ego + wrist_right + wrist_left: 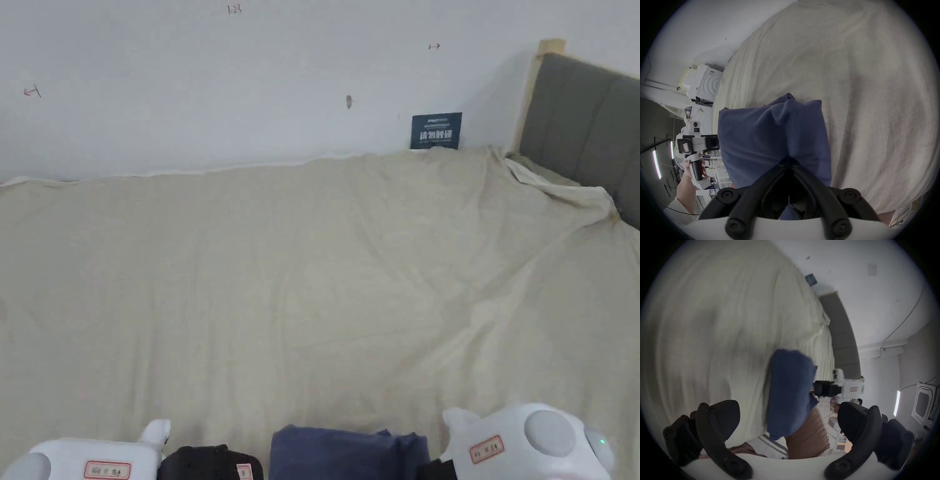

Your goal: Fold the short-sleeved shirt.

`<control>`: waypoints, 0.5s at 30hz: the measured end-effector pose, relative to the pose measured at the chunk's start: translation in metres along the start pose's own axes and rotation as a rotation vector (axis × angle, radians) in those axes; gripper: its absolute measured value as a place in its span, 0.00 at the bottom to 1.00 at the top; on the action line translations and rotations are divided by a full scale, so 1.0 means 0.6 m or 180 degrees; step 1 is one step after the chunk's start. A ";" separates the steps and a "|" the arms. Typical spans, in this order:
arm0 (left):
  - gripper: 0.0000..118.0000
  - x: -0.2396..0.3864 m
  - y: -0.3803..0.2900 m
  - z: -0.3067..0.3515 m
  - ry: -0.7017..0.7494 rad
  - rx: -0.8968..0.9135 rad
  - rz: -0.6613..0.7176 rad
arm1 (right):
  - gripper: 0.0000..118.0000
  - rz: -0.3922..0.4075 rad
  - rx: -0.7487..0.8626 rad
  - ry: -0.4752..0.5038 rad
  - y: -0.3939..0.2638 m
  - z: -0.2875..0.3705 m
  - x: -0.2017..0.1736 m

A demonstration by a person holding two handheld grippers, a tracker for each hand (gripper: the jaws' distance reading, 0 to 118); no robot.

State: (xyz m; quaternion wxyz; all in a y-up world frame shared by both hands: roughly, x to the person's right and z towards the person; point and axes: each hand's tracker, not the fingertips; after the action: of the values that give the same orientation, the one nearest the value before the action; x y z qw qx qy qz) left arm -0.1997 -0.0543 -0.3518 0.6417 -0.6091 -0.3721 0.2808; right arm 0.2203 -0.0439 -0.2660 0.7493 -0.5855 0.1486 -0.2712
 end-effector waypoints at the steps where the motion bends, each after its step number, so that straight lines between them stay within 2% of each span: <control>1: 1.00 -0.005 0.003 -0.012 -0.0021 -0.0016 -0.0018 | 0.00 0.0014 -0.0011 0.0001 0.001 0.000 0.001; 4: 1.00 -0.016 0.007 -0.051 -0.0404 0.0074 0.0180 | 0.00 0.0035 -0.0047 0.0067 0.006 -0.002 0.011; 7: 1.00 -0.022 0.006 -0.102 -0.0702 -0.0135 0.0465 | 0.00 -0.0049 -0.0068 0.0162 0.007 -0.001 0.020; 8: 1.00 -0.015 0.008 -0.112 -0.0652 -0.0197 0.0237 | 0.00 -0.0059 -0.0074 0.0179 0.007 -0.001 0.021; 10: 1.00 -0.004 0.014 -0.131 -0.0704 -0.0182 0.0213 | 0.00 -0.0061 -0.0077 0.0202 0.006 -0.001 0.022; 15: 1.00 0.023 0.029 -0.149 -0.0410 -0.0266 0.0107 | 0.00 -0.0104 -0.0034 0.0315 0.001 -0.003 0.037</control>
State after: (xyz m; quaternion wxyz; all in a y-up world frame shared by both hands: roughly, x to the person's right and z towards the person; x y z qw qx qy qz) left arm -0.1172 -0.0926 -0.3655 0.5856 -0.6222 -0.4137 0.3143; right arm 0.2371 -0.0582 -0.2648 0.7333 -0.5778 0.1773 -0.3113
